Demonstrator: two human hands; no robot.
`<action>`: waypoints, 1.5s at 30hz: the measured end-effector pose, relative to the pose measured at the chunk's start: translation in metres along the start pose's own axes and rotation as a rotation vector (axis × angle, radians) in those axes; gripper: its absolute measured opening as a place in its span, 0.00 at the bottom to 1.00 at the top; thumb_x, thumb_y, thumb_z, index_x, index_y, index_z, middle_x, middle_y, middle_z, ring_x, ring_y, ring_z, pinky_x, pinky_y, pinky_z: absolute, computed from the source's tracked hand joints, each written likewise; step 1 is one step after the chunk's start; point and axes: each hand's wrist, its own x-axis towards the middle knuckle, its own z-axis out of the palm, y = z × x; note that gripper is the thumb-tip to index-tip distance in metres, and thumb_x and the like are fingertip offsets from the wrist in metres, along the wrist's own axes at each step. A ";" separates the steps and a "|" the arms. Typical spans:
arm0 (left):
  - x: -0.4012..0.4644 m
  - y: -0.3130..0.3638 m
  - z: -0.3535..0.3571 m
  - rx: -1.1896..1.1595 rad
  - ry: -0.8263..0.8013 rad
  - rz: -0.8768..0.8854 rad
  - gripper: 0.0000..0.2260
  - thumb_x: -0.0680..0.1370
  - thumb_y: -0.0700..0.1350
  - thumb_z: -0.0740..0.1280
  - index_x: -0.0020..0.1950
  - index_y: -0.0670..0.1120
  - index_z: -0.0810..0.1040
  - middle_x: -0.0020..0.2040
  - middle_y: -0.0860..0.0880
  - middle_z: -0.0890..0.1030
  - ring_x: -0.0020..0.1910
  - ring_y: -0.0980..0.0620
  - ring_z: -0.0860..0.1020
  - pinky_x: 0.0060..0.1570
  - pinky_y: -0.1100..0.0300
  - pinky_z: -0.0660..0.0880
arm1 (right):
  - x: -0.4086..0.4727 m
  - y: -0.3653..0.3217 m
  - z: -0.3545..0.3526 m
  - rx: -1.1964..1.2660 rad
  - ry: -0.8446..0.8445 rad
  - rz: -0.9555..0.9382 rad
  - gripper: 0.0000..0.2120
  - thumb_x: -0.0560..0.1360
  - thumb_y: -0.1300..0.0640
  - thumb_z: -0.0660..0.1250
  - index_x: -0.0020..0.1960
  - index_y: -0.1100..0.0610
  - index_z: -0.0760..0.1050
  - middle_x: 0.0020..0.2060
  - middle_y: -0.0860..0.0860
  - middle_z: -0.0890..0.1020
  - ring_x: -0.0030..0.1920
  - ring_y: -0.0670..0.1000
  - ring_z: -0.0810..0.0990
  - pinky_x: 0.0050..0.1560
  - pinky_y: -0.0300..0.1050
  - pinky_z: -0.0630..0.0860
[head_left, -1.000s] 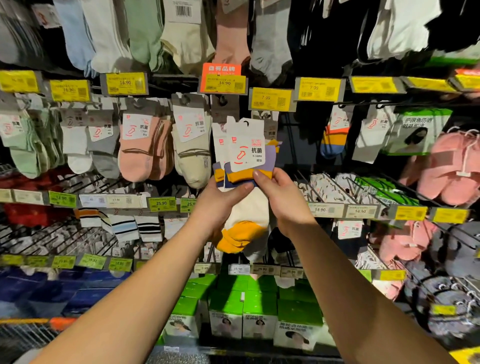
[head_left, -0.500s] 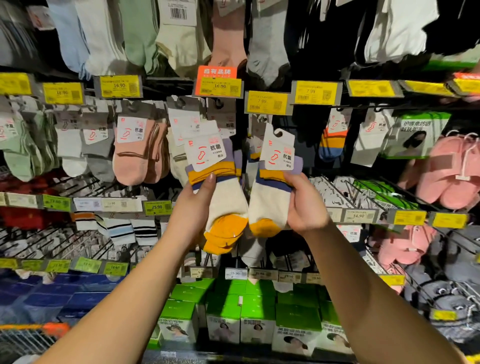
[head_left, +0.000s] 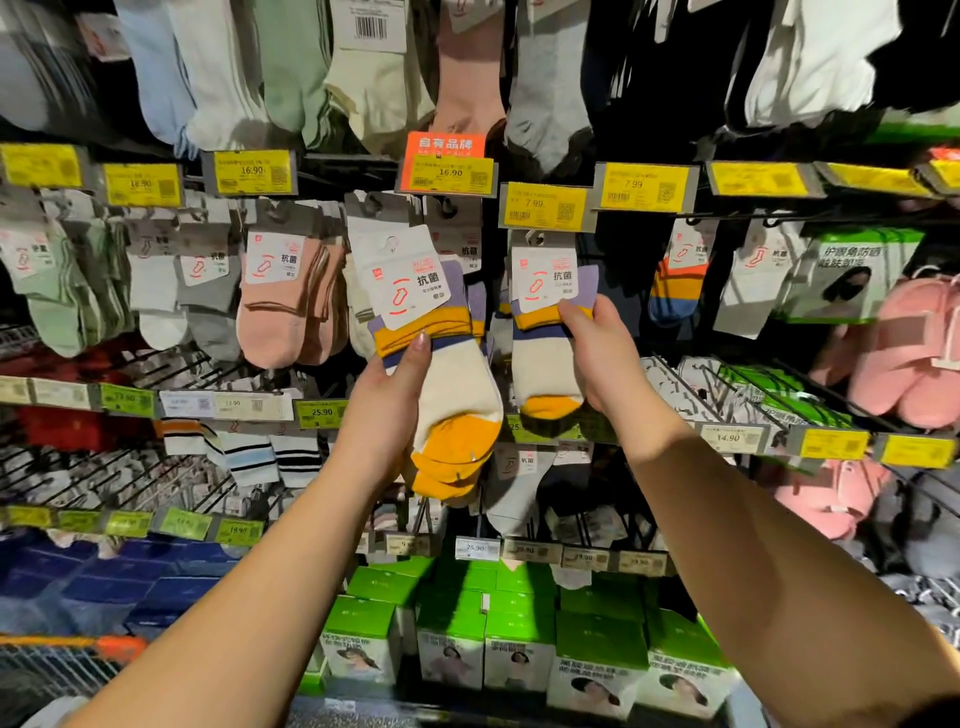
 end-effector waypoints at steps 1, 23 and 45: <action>-0.001 0.001 0.001 -0.006 -0.003 0.003 0.24 0.73 0.68 0.65 0.65 0.59 0.76 0.61 0.58 0.82 0.61 0.52 0.80 0.67 0.47 0.73 | 0.004 0.003 0.001 -0.011 0.003 0.012 0.07 0.82 0.50 0.63 0.58 0.48 0.74 0.52 0.42 0.81 0.53 0.45 0.81 0.51 0.46 0.76; 0.002 0.003 0.013 0.029 0.027 -0.011 0.17 0.80 0.62 0.63 0.65 0.56 0.75 0.59 0.55 0.82 0.60 0.50 0.79 0.61 0.52 0.73 | 0.069 0.015 0.020 -0.154 -0.055 0.320 0.33 0.81 0.43 0.60 0.79 0.58 0.54 0.74 0.58 0.67 0.69 0.61 0.70 0.63 0.53 0.70; -0.011 -0.013 0.020 -0.016 -0.014 -0.032 0.35 0.68 0.74 0.64 0.69 0.56 0.76 0.63 0.57 0.82 0.64 0.50 0.78 0.68 0.44 0.72 | -0.040 0.021 0.013 0.074 -0.105 0.164 0.05 0.82 0.54 0.61 0.52 0.53 0.75 0.43 0.49 0.77 0.39 0.45 0.74 0.38 0.39 0.69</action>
